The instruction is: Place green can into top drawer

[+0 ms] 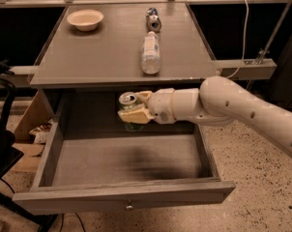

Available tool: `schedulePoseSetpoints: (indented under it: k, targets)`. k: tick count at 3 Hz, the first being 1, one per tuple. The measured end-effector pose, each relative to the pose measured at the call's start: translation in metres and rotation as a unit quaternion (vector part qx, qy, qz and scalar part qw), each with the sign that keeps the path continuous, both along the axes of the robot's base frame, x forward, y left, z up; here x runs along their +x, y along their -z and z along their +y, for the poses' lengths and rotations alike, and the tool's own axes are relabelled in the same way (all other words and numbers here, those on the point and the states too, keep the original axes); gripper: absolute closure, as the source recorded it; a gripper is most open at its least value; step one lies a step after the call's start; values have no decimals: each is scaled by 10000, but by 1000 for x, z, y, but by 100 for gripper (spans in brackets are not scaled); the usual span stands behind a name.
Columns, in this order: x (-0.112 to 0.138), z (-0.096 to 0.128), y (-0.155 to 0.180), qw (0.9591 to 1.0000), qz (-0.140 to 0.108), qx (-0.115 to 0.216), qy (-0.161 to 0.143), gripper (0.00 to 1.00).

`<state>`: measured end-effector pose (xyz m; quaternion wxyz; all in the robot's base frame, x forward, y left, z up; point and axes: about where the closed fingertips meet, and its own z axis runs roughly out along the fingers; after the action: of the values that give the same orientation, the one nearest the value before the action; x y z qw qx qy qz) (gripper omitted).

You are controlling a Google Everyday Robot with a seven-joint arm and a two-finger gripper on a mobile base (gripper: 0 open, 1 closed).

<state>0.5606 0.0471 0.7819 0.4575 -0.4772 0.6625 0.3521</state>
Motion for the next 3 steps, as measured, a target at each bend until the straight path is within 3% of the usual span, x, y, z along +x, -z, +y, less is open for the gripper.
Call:
schedulePoseSetpoints:
  k: [2,3]
  targets:
    - [3,41,84,9993,279,240,-65,100]
    - [1,51,102,9992,101,368,-116,100]
